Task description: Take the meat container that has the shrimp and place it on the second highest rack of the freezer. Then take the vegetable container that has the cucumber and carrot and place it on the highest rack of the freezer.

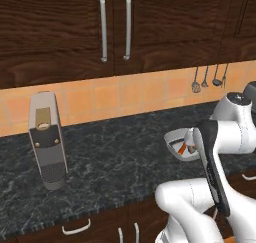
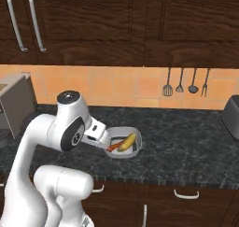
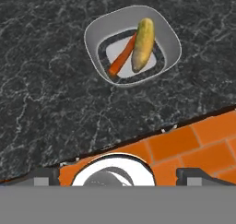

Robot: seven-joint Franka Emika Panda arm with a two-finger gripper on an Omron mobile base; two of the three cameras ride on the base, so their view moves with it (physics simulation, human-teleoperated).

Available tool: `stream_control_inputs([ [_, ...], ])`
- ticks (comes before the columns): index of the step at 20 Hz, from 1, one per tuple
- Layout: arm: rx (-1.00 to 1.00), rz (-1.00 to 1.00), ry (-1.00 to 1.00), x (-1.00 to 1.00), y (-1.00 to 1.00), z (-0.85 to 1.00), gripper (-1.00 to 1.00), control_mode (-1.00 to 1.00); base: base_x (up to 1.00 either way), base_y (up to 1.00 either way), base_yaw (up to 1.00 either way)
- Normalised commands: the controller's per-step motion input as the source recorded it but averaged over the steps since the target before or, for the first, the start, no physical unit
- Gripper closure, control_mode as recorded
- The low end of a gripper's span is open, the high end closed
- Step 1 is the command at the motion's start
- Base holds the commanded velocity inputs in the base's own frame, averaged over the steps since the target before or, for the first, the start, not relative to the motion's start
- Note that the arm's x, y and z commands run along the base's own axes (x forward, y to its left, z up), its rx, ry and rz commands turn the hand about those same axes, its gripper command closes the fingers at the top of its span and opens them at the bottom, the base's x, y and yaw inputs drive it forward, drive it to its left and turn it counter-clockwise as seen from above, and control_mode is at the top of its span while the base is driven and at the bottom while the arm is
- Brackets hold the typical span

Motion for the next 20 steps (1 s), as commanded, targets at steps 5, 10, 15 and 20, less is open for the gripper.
stream_control_inputs([
  [5, 0.38, -0.47, -0.01, 0.33, -1.0, -0.64, -1.0, -1.0, 0.0, 0.0, 0.0],
  [10, 0.29, -0.56, -0.03, 0.52, -0.78, -0.77, -1.0, -1.0, 0.0, 0.0, 0.0],
  [15, 0.32, -0.33, 0.24, 0.71, -0.23, -0.04, -1.0, -1.0, 0.0, 0.0, 0.0],
  [20, 0.2, -0.01, 0.12, 0.49, 0.0, -0.04, -1.0, -1.0, 0.0, 0.0, 0.0],
])
